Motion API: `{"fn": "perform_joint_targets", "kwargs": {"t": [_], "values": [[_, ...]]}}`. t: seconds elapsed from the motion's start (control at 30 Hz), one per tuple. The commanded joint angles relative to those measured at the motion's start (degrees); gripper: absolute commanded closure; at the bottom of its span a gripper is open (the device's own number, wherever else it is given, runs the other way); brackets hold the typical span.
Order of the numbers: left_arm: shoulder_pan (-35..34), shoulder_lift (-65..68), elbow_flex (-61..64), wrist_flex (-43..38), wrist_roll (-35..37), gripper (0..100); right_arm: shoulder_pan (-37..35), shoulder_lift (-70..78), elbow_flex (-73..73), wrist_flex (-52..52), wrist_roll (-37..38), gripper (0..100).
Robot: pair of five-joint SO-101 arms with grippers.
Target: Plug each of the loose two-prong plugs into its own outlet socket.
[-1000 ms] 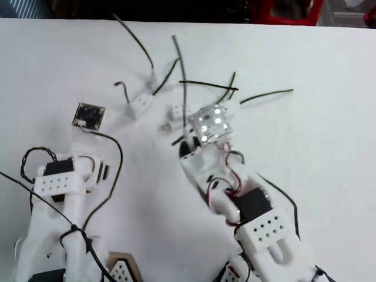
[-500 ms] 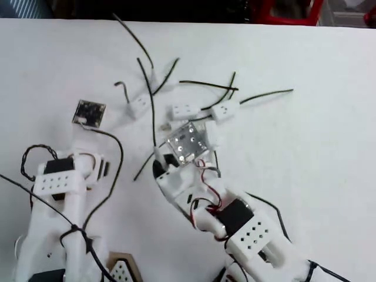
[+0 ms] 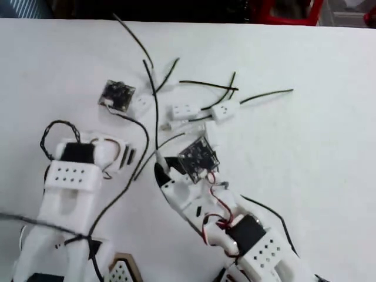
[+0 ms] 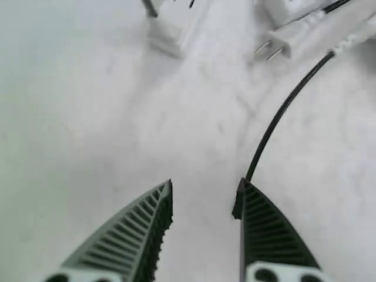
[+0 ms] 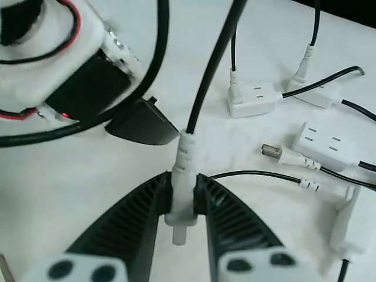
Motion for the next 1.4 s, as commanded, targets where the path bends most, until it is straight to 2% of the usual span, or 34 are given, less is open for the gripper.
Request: {"fn": "perform_joint_targets", "kwargs": {"t": [0.0,0.13,0.3,0.57,0.67,0.8,0.93,1.07,1.13,1.23,1.37], "values": [[4.70,-11.91,-1.93,2.11,4.48,81,-0.04,-4.79,1.49,-1.10,0.00,98.1],[7.78,-22.64,0.53,1.58,7.30,81,-0.04,-7.08,1.93,1.36,0.00,98.1],[14.99,-32.48,5.98,2.11,7.47,81,-0.04,-8.66,2.20,2.95,-0.18,98.1],[24.57,-41.27,11.08,1.67,6.95,79,-1.10,-8.84,2.20,3.74,-0.53,98.1],[25.80,-41.45,11.96,1.67,5.63,75,-3.12,-8.84,2.20,5.05,-0.53,98.1],[23.52,-41.54,11.96,1.67,5.80,75,-2.07,-8.84,2.20,5.32,-0.35,98.1],[16.04,-41.45,11.69,-0.09,5.71,75,5.58,-8.92,1.32,4.44,-0.35,98.1],[8.40,-40.75,12.13,-3.87,5.36,72,17.19,-8.92,0.62,-1.54,-3.16,98.1],[7.52,-37.93,11.52,-5.10,2.99,69,23.52,-8.75,0.70,-5.23,-7.30,98.1],[7.25,-29.49,9.05,-7.74,0.09,69,31.69,-8.40,0.88,-9.54,-12.04,98.1],[7.60,-15.69,0.18,-7.74,-5.36,69,39.87,-8.40,0.97,-12.62,-18.64,98.1]]}}
